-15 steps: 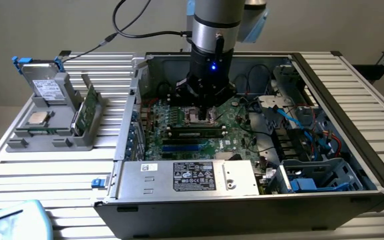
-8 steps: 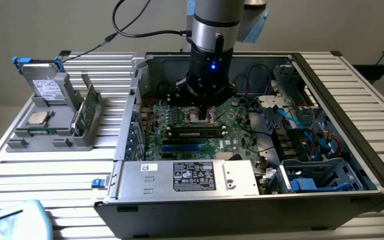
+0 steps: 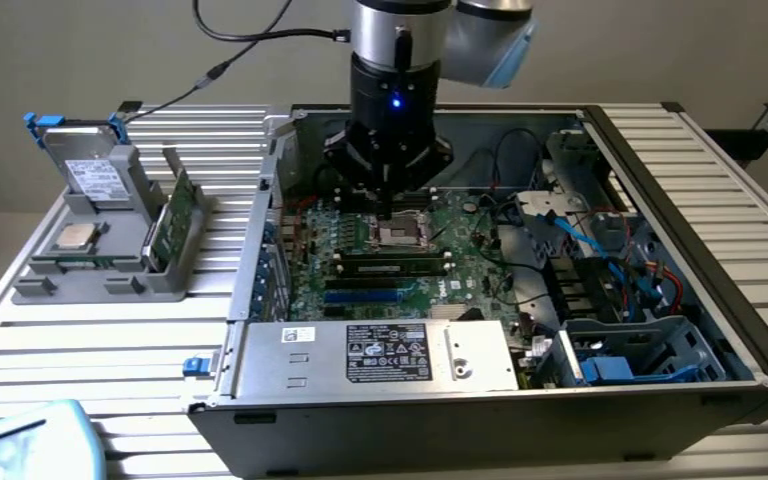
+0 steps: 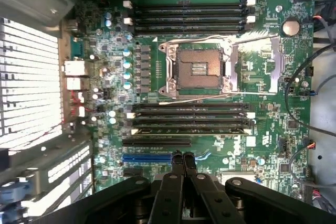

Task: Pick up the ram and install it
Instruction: 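Press down the ram until it locks into place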

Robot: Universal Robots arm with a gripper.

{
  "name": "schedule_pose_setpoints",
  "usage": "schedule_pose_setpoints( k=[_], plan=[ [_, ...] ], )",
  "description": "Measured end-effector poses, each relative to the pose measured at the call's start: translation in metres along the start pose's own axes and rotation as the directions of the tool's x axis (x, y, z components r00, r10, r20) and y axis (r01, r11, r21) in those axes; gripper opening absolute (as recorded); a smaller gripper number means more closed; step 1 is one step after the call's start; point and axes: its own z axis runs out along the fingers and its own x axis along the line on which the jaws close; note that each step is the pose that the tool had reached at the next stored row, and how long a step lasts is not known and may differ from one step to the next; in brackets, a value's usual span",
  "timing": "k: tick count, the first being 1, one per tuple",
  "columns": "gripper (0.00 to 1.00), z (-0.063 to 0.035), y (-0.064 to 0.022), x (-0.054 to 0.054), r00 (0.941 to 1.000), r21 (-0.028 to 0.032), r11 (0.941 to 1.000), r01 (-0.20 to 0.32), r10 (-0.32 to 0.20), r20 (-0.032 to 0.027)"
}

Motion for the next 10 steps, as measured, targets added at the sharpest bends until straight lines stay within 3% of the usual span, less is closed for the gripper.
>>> schedule_pose_setpoints(
  k=[5, 10],
  plan=[
    [0.11, -0.0351, 0.0053, 0.031, 0.9996, -0.0217, 0.9996, -0.018, 0.018, 0.0217],
    [0.11, -0.0627, 0.0133, 0.052, 0.9987, -0.0367, 0.9988, -0.032, 0.033, 0.0398]
  ],
)
